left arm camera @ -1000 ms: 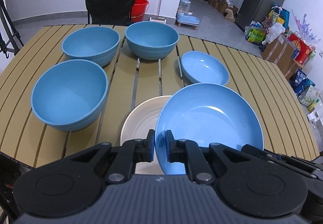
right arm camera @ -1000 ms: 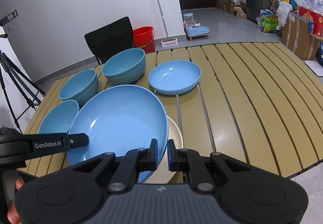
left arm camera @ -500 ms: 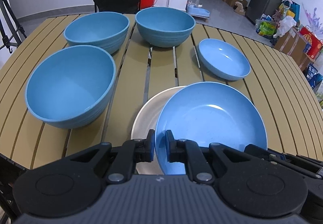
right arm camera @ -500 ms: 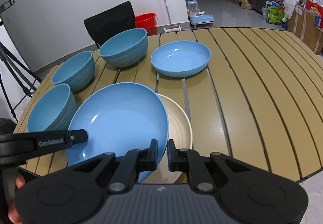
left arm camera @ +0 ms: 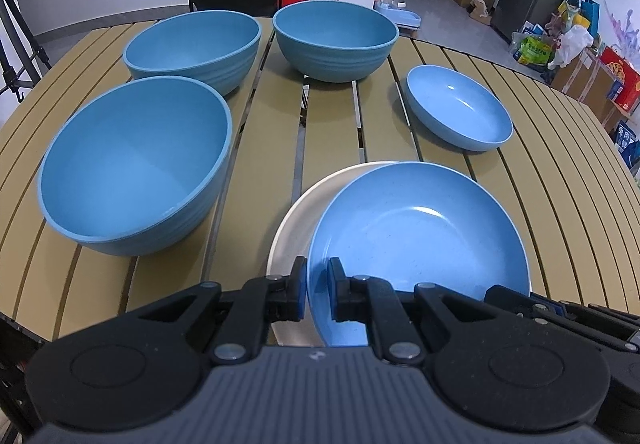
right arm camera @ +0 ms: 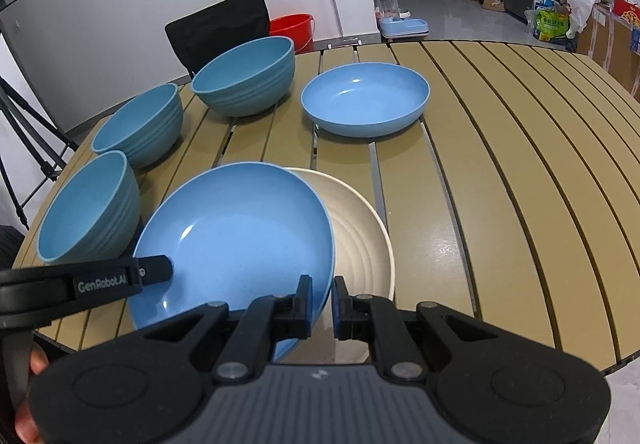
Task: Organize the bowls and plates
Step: 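Carry the blue plate with both tools and lower it onto the cream plate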
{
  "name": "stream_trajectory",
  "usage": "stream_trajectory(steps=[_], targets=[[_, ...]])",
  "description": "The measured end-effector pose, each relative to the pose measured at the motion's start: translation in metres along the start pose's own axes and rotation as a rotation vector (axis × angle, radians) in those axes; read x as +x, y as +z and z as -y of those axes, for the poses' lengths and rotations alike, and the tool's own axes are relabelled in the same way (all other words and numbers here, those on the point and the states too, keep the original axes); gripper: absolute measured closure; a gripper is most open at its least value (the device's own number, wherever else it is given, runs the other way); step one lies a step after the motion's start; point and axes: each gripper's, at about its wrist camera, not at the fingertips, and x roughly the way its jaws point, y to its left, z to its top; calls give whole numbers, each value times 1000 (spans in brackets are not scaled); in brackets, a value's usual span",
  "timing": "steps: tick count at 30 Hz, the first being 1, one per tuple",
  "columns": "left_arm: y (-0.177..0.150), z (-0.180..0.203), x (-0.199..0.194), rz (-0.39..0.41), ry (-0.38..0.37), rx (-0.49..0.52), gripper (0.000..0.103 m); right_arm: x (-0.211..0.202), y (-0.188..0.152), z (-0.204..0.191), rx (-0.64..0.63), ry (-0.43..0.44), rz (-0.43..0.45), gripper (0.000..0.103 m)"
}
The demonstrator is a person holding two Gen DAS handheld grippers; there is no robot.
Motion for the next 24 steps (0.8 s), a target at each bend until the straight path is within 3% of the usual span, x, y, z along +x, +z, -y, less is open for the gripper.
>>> stream_trajectory(steps=[24], targets=[[-1,2,20,-38,17,9,92,17,-2,3,-3,-24,-26,94]])
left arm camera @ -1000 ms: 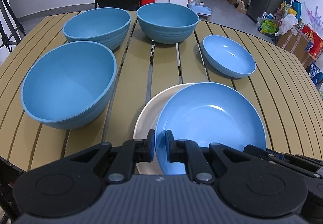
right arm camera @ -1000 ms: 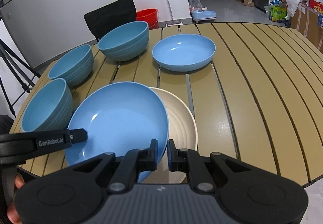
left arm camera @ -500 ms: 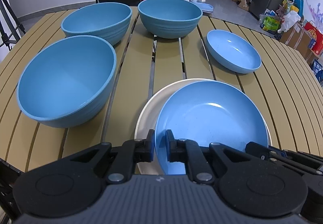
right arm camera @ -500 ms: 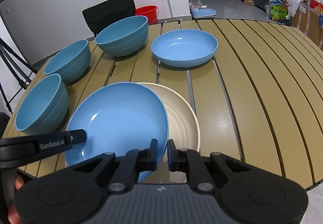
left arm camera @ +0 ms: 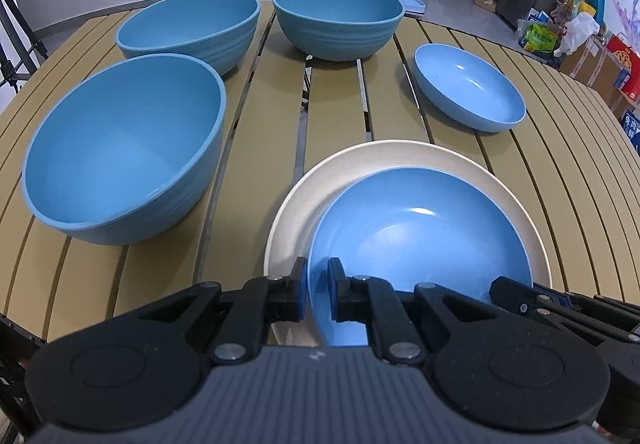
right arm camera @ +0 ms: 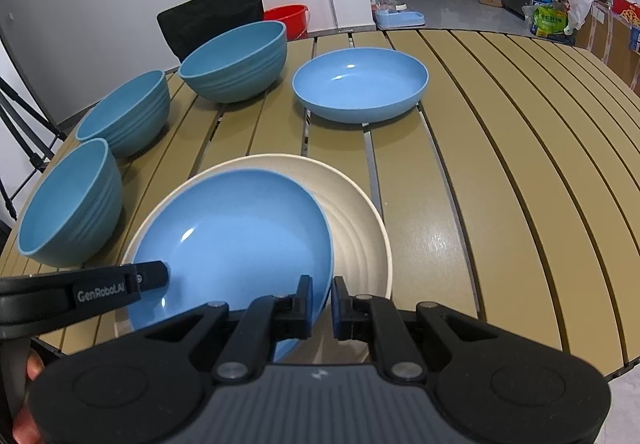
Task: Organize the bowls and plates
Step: 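Carry the blue plate with both tools and lower it onto the cream plate, then open both tools and lift them off the stacked plates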
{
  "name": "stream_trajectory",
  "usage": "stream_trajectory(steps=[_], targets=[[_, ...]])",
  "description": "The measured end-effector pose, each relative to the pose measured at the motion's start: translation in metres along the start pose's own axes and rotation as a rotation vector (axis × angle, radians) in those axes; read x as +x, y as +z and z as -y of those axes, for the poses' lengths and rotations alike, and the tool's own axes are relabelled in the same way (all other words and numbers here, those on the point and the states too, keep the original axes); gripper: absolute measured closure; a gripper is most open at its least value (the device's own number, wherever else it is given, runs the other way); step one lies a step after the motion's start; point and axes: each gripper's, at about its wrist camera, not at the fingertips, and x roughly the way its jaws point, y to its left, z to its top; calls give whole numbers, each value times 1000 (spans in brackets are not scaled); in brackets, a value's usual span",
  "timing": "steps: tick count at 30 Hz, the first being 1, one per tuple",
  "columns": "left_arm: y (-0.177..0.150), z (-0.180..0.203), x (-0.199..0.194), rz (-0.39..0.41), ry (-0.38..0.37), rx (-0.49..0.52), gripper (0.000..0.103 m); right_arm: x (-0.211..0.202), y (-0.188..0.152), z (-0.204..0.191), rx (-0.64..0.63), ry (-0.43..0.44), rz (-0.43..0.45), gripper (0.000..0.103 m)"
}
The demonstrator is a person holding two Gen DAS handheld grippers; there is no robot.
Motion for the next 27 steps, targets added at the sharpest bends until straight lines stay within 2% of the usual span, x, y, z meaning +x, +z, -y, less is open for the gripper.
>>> stream_trajectory(steps=[8,10,13,14,16,18,20,21,22,24,25,26,27], targets=[[2,-1,-9,36,-33,-3,88,-3,0,1,4,3,14,90],[3,-2,-16,50,-53,-10,75,-7,1,2,10,6,26,88],[2,-4,-30,99,-63,1,62,-20,1,4,14,23,57,79],[2,-5,-36,117,-64,5,61,-25,1,4,13,28,70,74],[2,-9,-47,144,-76,2,51,-35,-1,6,15,34,94,61],[2,-13,-57,174,-91,-1,47,-46,-2,9,21,36,121,40],[3,-18,-67,205,-89,1,42,-58,-3,13,28,42,149,29],[3,-20,-73,225,-86,-2,32,-64,-4,15,31,44,163,21],[4,-23,-78,244,-87,-7,22,-70,-5,18,35,44,178,18],[4,-27,-89,280,-91,-11,14,-80,-6,23,43,47,195,14],[4,-27,-94,294,-92,-10,3,-83,-6,23,45,47,197,13],[4,-28,-99,307,-92,-11,0,-86,-6,24,47,46,200,10],[3,-29,-103,325,-93,-12,0,-88,-6,25,47,45,202,0]])
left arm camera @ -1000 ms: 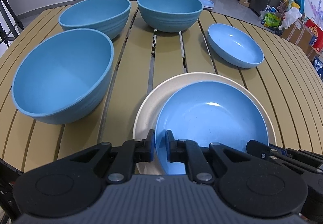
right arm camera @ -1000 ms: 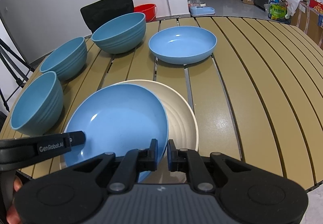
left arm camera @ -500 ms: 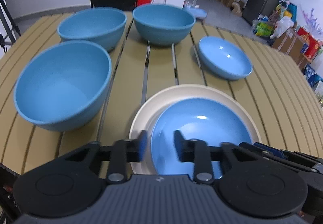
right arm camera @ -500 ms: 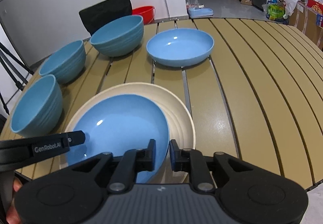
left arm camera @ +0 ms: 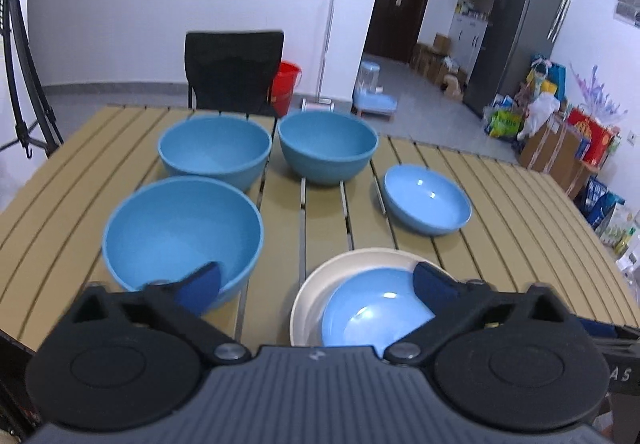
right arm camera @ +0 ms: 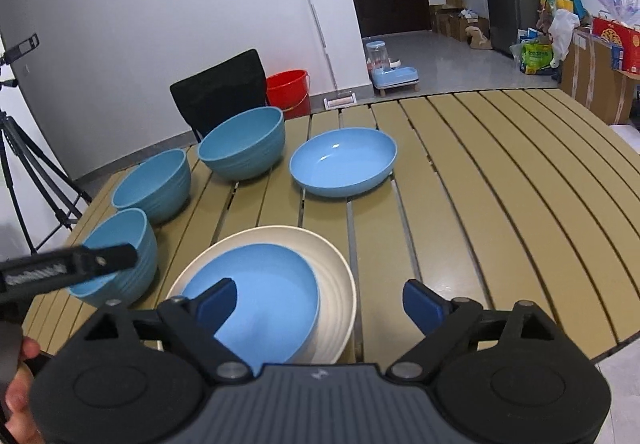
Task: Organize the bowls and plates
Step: 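Open both tools and lift them off the stacked plates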
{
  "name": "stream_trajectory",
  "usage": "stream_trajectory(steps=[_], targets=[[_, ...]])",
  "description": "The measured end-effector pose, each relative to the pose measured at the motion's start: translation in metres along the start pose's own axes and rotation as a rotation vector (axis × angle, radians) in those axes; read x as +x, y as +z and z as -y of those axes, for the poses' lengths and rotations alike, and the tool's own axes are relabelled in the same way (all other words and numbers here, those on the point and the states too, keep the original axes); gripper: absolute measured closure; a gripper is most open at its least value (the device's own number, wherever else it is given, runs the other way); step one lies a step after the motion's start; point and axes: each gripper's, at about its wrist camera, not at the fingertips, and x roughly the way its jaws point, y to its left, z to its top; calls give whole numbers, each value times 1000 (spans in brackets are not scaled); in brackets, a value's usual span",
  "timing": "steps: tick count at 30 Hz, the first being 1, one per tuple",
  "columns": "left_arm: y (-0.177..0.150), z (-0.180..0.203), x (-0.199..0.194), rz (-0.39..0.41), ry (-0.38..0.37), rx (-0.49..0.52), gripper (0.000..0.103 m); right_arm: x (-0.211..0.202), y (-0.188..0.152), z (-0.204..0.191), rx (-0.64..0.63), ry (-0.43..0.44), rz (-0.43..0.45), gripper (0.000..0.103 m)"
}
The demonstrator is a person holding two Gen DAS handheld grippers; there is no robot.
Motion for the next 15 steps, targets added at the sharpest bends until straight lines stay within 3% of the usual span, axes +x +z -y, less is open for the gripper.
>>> stream_trajectory(steps=[6,15], targets=[[0,-2,-17,46,-20,5,0,-11,-5,-1,-10,-14,-1,0],[-3,0,-18,44,-14,17,0,-15,-8,-6,-29,-18,9,0]])
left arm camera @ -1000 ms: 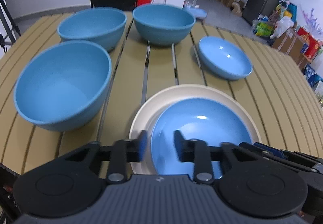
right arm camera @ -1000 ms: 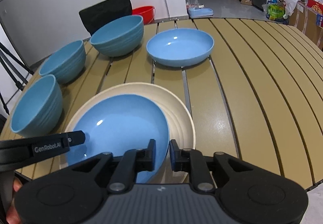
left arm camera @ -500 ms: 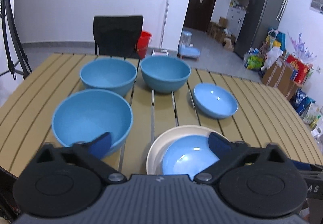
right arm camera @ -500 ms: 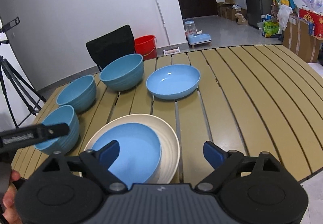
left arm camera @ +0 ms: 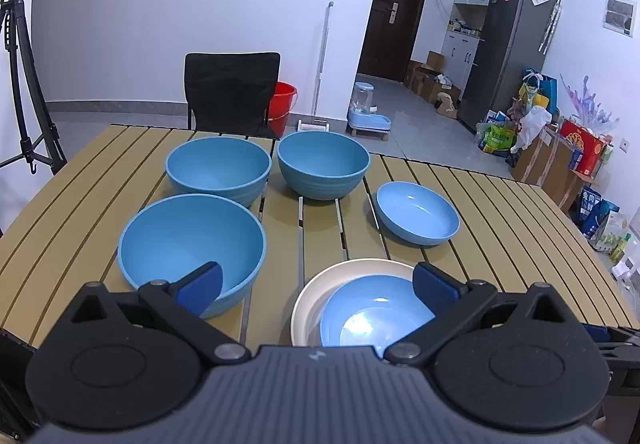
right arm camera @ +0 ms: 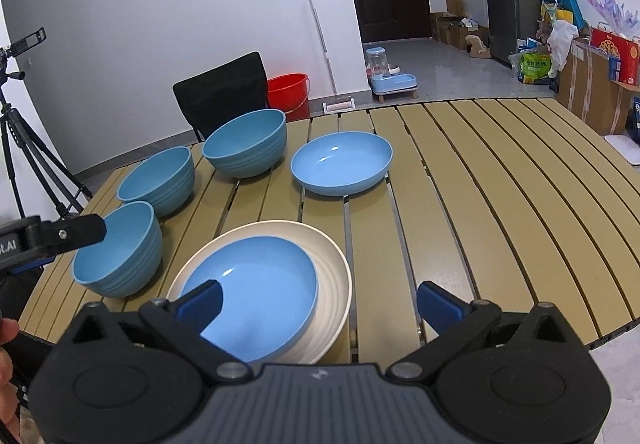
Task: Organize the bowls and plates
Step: 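Open both tools and lift them off the stacked plates, then move both tools toward the other shallow blue plate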
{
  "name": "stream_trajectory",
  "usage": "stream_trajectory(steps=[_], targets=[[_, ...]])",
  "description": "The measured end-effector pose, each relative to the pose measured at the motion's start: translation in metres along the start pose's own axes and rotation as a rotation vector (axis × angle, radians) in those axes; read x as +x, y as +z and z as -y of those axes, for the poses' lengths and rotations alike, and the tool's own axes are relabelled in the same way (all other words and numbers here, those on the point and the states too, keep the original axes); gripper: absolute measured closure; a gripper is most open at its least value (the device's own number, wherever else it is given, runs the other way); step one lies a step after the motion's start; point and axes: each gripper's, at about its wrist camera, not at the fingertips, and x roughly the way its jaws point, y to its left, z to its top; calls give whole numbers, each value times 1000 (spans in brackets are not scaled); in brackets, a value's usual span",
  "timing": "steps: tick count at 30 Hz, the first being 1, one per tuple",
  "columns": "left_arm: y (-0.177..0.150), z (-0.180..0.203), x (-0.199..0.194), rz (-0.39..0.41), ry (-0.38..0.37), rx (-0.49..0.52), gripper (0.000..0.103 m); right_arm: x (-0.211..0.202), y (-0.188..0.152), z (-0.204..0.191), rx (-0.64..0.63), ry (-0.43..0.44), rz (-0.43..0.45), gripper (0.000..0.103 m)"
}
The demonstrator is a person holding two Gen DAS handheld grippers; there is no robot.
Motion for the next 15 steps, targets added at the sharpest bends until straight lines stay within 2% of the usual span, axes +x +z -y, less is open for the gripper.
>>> stream_trajectory(steps=[15], targets=[[-5,1,12,-41,-5,15,0,-6,0,3,-1,-15,13,0]])
